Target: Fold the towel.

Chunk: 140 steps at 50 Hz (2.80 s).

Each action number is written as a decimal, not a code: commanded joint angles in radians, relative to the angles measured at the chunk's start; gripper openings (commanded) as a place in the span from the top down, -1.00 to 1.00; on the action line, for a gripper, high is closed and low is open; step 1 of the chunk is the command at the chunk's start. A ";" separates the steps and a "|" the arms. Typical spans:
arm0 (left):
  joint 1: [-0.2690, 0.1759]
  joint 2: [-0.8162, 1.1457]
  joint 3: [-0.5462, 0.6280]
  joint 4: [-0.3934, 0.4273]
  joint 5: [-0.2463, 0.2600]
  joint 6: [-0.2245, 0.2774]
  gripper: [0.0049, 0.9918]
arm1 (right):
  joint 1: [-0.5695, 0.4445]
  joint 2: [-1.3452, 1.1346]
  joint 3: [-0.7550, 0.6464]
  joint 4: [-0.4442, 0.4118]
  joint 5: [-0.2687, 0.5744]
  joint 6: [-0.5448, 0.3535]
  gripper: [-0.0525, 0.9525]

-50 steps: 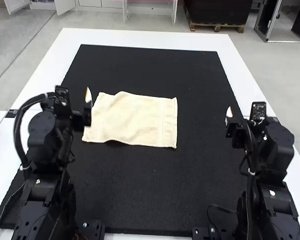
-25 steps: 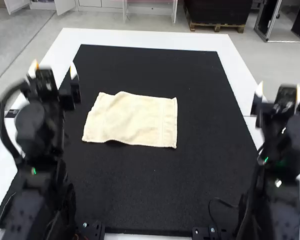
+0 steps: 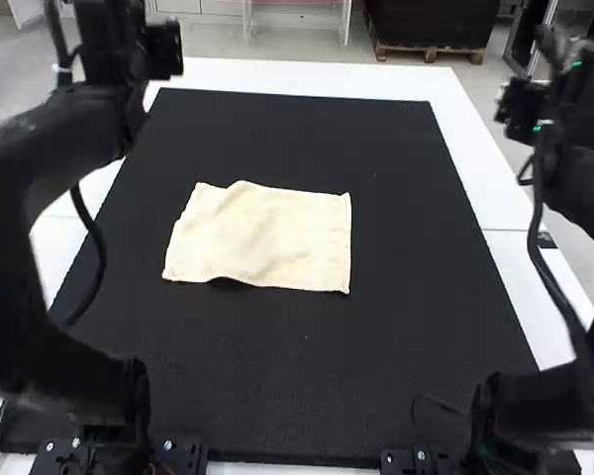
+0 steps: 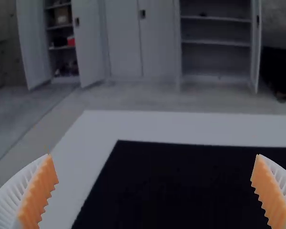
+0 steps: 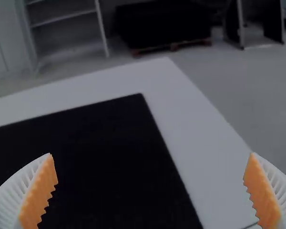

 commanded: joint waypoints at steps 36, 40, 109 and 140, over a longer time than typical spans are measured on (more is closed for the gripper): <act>0.163 0.206 -0.179 -0.124 0.209 0.186 -0.93 | 0.378 0.273 -0.040 0.018 -0.069 0.036 -0.90; 0.209 0.252 -0.163 -0.125 0.266 0.198 -0.93 | 0.387 0.296 -0.040 0.018 -0.072 0.035 -0.90; 0.155 0.834 0.165 -0.012 0.506 0.259 -0.94 | 0.505 0.841 0.242 0.069 -0.149 0.119 -0.90; 0.160 0.875 0.203 0.069 0.509 0.216 -0.93 | 0.581 0.993 0.337 0.086 -0.149 0.118 -0.90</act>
